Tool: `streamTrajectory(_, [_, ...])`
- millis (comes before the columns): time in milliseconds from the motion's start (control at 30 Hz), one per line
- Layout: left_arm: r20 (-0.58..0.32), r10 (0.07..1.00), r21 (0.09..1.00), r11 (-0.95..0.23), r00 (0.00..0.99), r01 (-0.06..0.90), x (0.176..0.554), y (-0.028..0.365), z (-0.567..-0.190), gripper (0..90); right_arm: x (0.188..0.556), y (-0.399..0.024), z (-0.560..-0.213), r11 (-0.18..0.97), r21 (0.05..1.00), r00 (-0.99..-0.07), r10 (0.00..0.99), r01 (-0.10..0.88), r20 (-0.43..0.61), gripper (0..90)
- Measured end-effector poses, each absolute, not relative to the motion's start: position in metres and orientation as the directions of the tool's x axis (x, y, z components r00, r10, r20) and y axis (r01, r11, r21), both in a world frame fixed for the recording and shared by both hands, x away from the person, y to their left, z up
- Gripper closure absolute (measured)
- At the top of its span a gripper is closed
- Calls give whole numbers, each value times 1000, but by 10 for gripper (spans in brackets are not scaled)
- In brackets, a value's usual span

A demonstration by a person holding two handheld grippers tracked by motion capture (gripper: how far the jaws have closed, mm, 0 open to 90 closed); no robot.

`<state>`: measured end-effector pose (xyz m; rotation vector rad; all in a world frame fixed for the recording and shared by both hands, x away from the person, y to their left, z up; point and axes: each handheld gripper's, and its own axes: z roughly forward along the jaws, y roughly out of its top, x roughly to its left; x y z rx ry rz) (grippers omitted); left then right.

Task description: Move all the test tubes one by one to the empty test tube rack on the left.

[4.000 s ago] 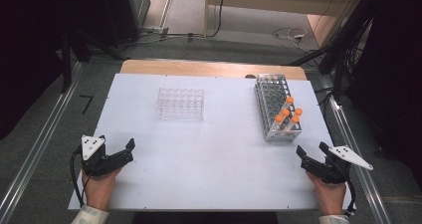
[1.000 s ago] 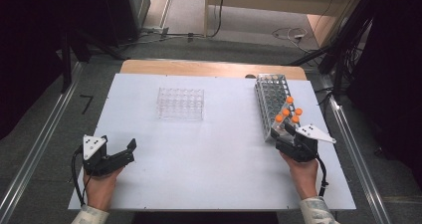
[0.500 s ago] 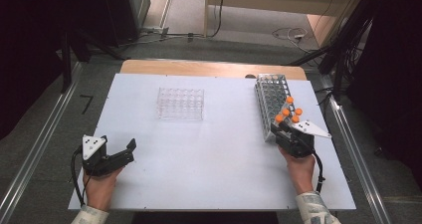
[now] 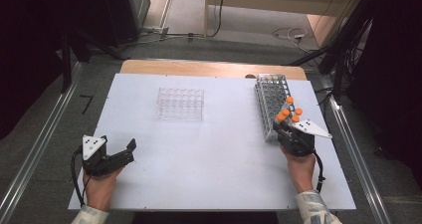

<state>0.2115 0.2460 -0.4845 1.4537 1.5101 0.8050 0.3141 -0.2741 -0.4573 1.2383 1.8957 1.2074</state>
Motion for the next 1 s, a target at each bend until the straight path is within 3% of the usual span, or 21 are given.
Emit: streamTrajectory(1000, [-146,984,907,91,103,412,207,240,-477,70,287,-275,-416,107,953,-414,910,283,20,725])
